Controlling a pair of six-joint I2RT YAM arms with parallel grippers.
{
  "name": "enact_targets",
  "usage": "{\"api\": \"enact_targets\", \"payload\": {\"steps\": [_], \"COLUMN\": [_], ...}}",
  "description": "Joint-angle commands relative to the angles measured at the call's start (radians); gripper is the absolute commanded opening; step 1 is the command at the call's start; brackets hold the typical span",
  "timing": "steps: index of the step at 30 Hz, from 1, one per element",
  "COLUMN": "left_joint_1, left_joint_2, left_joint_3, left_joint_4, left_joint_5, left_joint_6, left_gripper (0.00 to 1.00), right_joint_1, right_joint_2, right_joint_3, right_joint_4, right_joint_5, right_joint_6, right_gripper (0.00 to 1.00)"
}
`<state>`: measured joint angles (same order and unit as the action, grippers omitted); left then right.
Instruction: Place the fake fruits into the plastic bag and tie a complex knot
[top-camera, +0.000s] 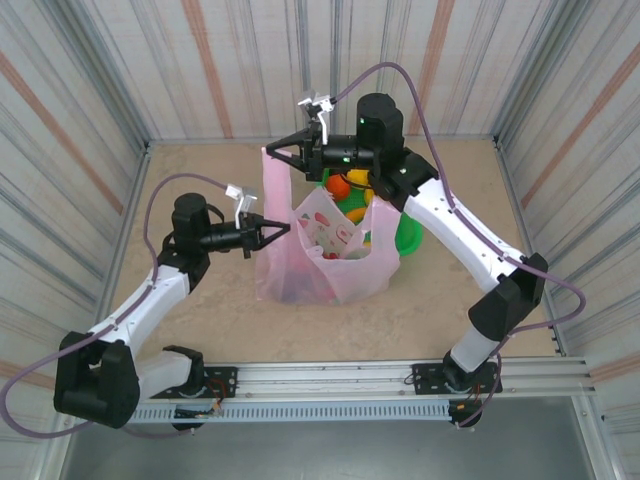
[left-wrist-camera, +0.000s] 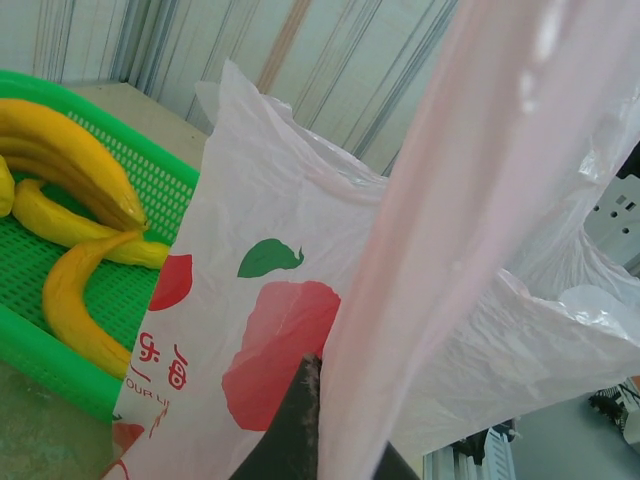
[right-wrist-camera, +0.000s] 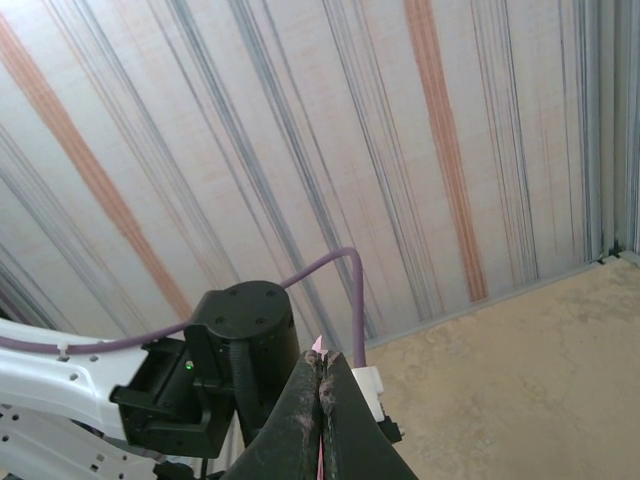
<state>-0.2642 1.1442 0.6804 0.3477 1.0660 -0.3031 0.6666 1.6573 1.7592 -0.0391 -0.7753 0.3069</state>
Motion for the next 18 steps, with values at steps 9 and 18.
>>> {"api": "enact_targets", "payload": {"steps": [9, 18], "left_joint_1": [0.0, 0.024], "left_joint_2": [-0.005, 0.02], "left_joint_3": [0.014, 0.033], "left_joint_4": [-0.004, -0.004], "left_joint_5": [-0.046, -0.053], "left_joint_6": [-0.03, -0.045], "left_gripper": [0.0, 0.0], "right_joint_1": [-0.137, -0.419], "right_joint_2": [-0.094, -0.483], "right_joint_3": [0.088, -0.275], "right_joint_4": [-0.065, -0.105], "right_joint_5": [-0.054, -0.148], "right_joint_6": [0.01, 0.03], "right_gripper": [0.46, 0.89]}}
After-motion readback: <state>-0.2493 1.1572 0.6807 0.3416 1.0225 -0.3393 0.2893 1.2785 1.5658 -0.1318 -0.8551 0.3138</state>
